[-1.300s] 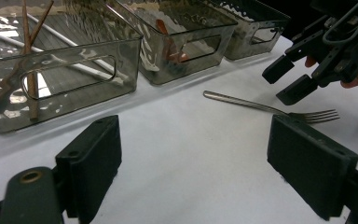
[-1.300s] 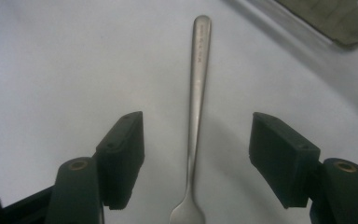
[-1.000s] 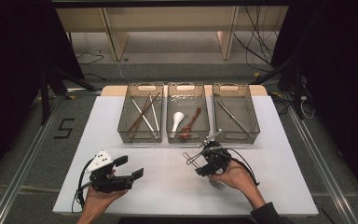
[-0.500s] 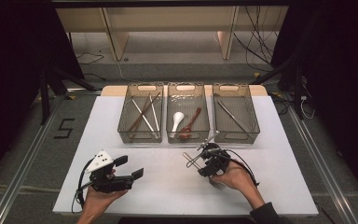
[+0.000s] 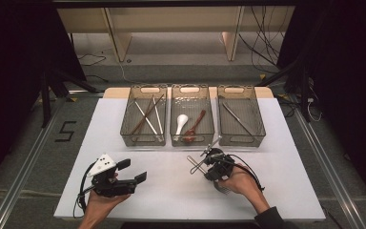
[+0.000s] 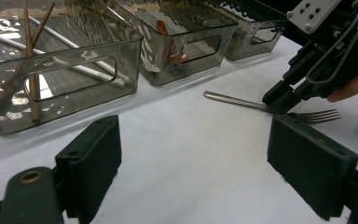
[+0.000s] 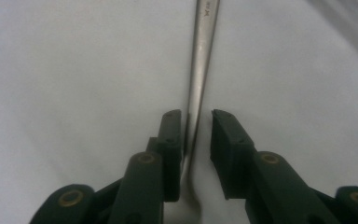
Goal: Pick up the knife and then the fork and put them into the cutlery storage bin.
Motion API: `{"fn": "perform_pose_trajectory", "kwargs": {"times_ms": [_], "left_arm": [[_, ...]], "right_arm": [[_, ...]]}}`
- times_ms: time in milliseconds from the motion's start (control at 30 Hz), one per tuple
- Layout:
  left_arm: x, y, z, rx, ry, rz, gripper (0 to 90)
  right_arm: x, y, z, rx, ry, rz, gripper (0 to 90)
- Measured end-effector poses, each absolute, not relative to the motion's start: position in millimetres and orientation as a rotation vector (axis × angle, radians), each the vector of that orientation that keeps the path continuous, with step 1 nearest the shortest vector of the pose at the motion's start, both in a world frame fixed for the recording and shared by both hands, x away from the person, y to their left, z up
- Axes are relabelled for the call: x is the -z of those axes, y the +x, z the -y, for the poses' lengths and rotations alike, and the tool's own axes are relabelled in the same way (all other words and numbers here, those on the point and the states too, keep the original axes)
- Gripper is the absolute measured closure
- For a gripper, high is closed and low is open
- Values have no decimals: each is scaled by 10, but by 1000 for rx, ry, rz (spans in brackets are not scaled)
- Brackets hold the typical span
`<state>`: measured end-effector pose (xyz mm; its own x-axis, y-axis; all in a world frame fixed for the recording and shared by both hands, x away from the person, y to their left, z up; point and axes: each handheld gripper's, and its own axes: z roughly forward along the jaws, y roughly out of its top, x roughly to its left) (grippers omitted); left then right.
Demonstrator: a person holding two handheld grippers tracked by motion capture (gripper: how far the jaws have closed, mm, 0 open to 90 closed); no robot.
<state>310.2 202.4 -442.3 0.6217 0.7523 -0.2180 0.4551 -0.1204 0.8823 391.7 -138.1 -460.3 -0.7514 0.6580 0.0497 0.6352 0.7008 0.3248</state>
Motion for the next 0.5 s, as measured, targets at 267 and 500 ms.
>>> {"fn": "perform_pose_trajectory", "kwargs": {"times_ms": [267, 500], "left_arm": [[4423, 3102, -2022, -341, 1765, -984, 172], [4424, 3101, -2015, -342, 1767, -983, 172]], "right_arm": [[4600, 3919, 1345, -460, 1065, -2831, 762], [4601, 3920, 1332, -446, 1058, -2838, 800]]}}
